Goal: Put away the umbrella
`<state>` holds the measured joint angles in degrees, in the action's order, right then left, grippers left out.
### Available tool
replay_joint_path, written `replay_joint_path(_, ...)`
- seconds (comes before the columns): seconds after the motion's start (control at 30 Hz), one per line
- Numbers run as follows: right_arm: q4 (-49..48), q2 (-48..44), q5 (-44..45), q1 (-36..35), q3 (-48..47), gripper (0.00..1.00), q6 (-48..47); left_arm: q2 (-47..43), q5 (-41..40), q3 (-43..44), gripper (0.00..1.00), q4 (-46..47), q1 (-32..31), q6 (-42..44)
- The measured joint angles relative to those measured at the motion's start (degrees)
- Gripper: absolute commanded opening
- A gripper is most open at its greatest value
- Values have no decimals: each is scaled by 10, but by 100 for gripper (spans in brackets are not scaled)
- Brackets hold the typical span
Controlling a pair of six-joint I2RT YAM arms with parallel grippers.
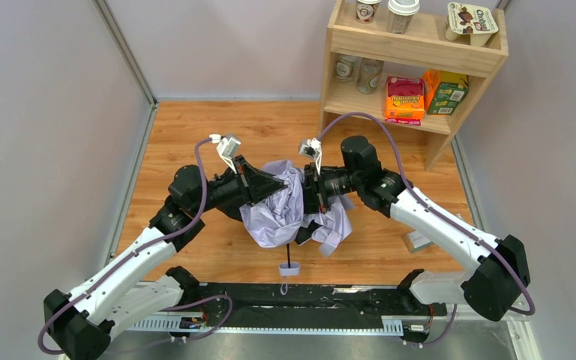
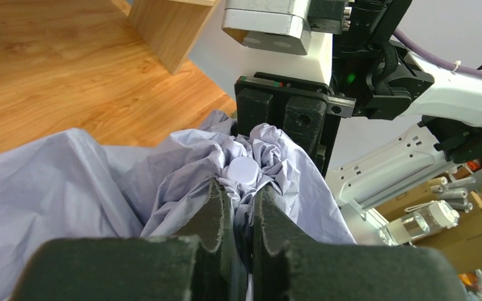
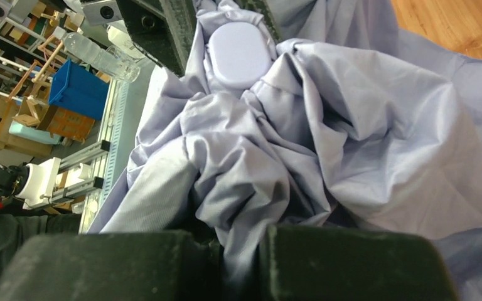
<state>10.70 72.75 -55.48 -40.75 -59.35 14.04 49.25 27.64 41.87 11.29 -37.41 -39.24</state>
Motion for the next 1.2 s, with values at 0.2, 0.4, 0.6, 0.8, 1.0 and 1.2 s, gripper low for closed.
replay_joint_path(0.2,5,-13,30,-11,-1,27,24,-19,-3,-19,0,27,0,-16)
replay_joint_path(0.4,-89,-46,33,-33,53,49,80,-24,30,-70,0,136,-6,-74)
replay_joint_path(0.6,-164,-44,6,-35,66,51,131,9,71,-85,0,258,-3,-134)
replay_joint_path(0.8,-262,-25,-27,-48,66,53,177,15,90,-85,0,320,-4,-148)
replay_joint_path(1.0,-332,-7,-44,-55,66,0,200,37,99,-85,0,391,-7,-186)
replay_joint_path(1.2,-311,-34,-3,-61,71,0,181,27,83,-73,67,361,-9,-188)
